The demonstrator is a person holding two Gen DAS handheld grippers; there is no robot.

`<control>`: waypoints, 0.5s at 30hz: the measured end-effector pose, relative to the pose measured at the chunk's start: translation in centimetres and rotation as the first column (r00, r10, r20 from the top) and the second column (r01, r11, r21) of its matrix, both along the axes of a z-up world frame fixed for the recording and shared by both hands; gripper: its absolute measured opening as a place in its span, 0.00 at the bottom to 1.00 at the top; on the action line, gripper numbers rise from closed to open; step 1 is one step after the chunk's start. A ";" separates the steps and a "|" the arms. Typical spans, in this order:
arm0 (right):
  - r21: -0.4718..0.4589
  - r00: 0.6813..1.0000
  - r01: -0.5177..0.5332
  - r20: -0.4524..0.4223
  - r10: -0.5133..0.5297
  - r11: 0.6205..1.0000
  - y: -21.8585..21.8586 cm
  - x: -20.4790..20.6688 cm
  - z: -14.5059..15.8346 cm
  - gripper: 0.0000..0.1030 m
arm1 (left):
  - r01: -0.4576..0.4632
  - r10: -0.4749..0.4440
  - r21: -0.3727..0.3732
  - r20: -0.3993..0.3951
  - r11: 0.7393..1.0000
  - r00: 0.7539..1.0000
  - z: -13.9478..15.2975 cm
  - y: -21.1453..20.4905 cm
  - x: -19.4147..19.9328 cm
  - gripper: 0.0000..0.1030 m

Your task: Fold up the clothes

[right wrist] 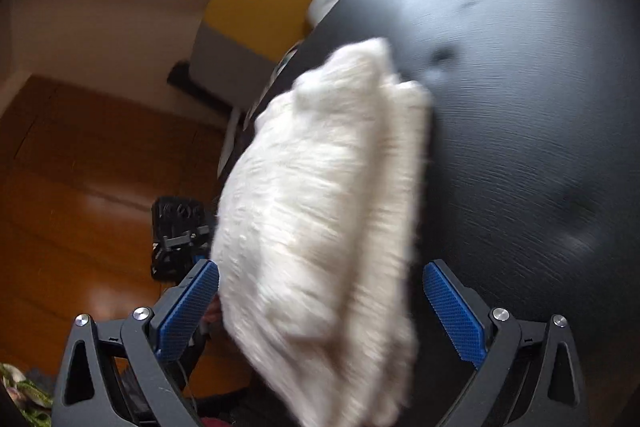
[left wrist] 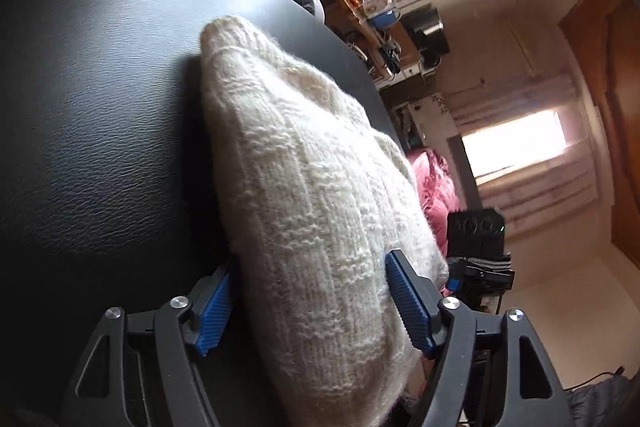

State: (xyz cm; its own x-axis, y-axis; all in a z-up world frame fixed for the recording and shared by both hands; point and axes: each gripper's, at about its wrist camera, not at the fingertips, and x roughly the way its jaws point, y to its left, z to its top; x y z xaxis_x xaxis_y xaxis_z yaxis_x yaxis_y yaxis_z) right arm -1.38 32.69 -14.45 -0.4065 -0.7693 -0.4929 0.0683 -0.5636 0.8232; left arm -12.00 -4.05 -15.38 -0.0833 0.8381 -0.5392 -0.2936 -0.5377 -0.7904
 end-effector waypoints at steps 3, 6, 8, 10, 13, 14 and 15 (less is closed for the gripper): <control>0.079 1.000 -0.024 0.007 0.024 0.997 -1.9 -1.3 0.0 1.00 | 0.017 -0.017 -0.016 0.004 1.000 1.000 0.1 0.1 0.3 0.74; 0.051 1.000 0.018 -0.012 -0.017 0.999 -1.7 -1.1 -0.1 1.00 | 0.033 -0.033 -0.035 0.004 0.999 0.999 0.2 0.2 0.4 0.74; 0.014 0.998 0.026 -0.062 -0.026 1.000 -1.3 -0.4 -0.1 1.00 | 0.043 -0.043 -0.049 0.003 0.998 0.999 0.3 0.3 0.4 0.74; 0.033 0.992 -0.034 -0.118 0.038 0.999 -1.6 0.1 0.1 1.00 | 0.018 -0.018 -0.057 -0.006 0.998 1.000 0.4 0.3 0.8 0.75; 0.083 0.995 -0.015 -0.096 0.023 0.996 -1.9 0.4 0.0 0.86 | -0.021 0.018 -0.080 -0.034 0.997 0.999 0.6 0.5 1.7 0.75; 0.098 0.997 -0.008 -0.077 0.016 0.995 -1.9 0.5 -0.2 0.63 | -0.033 0.029 -0.094 -0.051 0.995 0.998 0.7 0.6 2.1 0.77; 0.099 0.998 -0.008 -0.065 0.015 0.995 -2.0 0.6 -0.5 0.59 | -0.033 0.027 -0.112 -0.061 0.993 0.998 0.8 0.9 2.3 0.77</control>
